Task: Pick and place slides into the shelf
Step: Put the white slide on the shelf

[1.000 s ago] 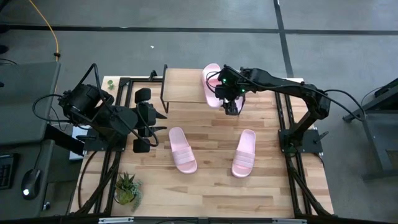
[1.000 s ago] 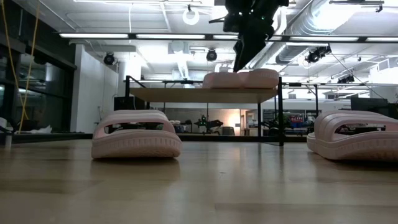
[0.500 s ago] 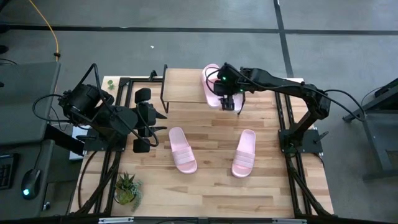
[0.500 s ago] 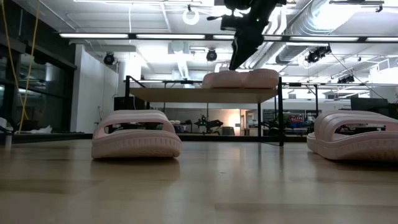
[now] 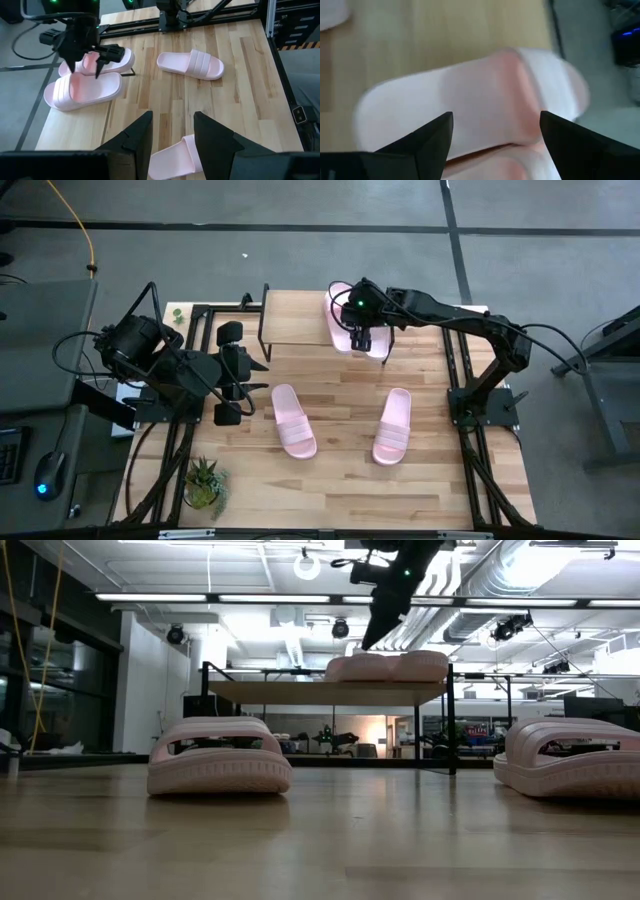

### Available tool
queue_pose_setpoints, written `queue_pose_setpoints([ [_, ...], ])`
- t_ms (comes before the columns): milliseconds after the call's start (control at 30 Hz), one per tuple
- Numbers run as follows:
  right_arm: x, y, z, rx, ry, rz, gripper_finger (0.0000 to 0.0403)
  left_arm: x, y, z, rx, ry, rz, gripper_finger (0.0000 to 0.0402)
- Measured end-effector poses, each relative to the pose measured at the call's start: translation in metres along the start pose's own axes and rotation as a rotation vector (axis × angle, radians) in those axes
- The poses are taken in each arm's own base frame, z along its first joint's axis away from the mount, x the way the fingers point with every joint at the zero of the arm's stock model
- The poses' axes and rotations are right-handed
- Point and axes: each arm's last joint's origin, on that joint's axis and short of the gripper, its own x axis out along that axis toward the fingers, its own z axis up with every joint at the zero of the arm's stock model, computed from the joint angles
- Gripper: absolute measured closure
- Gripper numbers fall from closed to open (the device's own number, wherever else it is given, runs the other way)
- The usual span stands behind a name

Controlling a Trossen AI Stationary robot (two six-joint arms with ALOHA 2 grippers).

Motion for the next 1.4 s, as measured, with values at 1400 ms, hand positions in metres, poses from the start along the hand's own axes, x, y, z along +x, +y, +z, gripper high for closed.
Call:
queue_pose_setpoints([
  [1400,-0.072,0.187,0.009,-0.016,0.127,0.356,0.0114,-0.001,-0.006,-0.001,-0.089,0.053,-0.204,0.0275],
])
